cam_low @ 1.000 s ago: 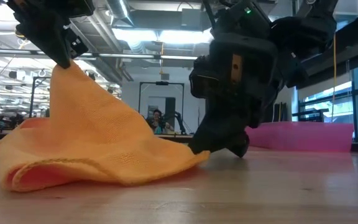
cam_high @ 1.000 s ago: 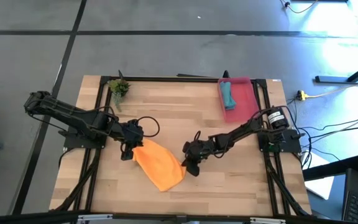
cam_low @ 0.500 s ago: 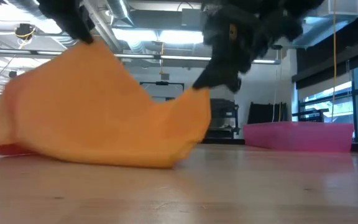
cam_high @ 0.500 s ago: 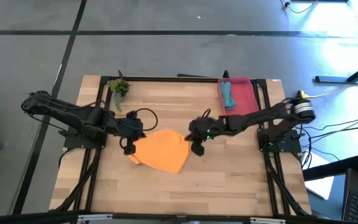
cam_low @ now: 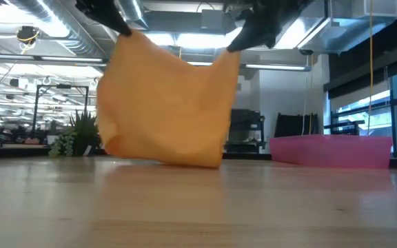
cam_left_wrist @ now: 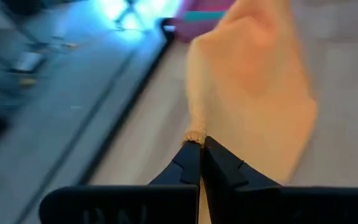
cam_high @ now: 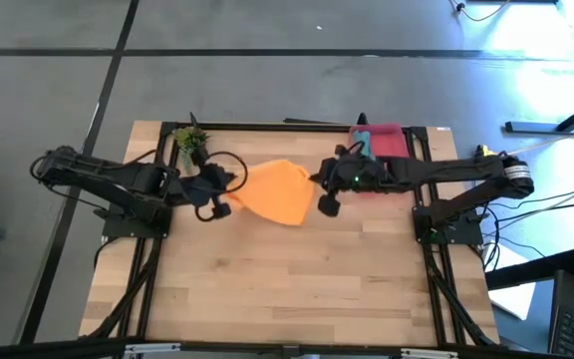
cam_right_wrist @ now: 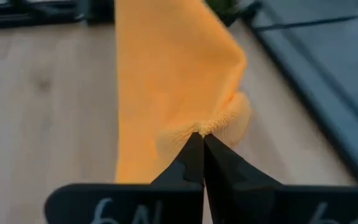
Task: Roll microfiber towels into tight, uniform cylinder then place into a basket
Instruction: Roll the yellow microfiber cloth on the table
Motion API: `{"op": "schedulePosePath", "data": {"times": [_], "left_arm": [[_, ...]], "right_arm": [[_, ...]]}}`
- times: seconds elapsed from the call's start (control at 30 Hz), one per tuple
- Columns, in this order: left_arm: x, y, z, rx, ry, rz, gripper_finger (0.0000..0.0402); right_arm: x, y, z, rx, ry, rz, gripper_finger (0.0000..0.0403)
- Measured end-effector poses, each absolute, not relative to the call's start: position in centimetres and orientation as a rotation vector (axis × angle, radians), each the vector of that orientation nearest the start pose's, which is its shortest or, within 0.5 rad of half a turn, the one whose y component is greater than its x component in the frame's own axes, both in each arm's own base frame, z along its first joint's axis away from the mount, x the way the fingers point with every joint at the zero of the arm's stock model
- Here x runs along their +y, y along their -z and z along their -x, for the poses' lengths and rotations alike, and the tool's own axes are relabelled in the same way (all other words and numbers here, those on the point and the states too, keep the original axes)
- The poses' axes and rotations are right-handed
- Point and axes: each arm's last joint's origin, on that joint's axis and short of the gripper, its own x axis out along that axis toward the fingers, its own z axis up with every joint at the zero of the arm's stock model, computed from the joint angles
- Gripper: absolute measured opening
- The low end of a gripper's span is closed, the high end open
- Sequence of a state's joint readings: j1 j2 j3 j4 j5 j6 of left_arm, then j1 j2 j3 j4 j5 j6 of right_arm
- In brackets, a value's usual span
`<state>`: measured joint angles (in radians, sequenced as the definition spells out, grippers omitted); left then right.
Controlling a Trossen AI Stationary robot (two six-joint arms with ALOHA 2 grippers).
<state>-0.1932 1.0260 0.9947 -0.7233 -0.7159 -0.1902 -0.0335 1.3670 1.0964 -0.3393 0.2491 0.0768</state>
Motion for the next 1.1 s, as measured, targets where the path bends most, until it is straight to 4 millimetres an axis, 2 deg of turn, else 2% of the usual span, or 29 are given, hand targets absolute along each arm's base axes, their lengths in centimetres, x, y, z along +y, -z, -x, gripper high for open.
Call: {"op": "schedulePosePath", "data": {"times": [0.13, 0.4, 0.5, 0.6, 0.7, 0.93, 1.1], "left_arm": [[-0.8, -32.1, -19.5, 0.637, -0.649, -0.191, 0.0000], [1.8, -32.6, -20.1, 0.637, -0.780, -0.294, 0.0000], [2.4, -33.2, -20.5, 0.601, -0.781, -0.334, 0.0000], [2.5, -33.4, -20.7, 0.619, -0.702, -0.413, 0.0000], [2.4, -32.8, -20.9, 0.652, -0.591, -0.460, 0.0000], [1.7, -29.5, -20.9, 0.722, -0.457, -0.419, 0.0000], [0.8, -26.9, -20.7, 0.765, -0.331, -0.325, 0.0000]], "right_arm": [[-3.3, -31.5, -29.7, 0.567, 0.409, 0.070, 0.0001], [-6.4, -34.6, -29.5, 0.512, 0.492, 0.161, 0.0000], [-7.0, -35.2, -29.4, 0.506, 0.503, 0.194, 0.0000], [-7.0, -35.6, -29.3, 0.512, 0.492, 0.240, 0.0000], [-6.6, -35.5, -29.2, 0.547, 0.470, 0.252, 0.0000], [-4.6, -34.2, -28.9, 0.668, 0.384, 0.234, 0.0000], [-2.5, -31.0, -28.9, 0.736, 0.231, 0.144, 0.0000]]}}
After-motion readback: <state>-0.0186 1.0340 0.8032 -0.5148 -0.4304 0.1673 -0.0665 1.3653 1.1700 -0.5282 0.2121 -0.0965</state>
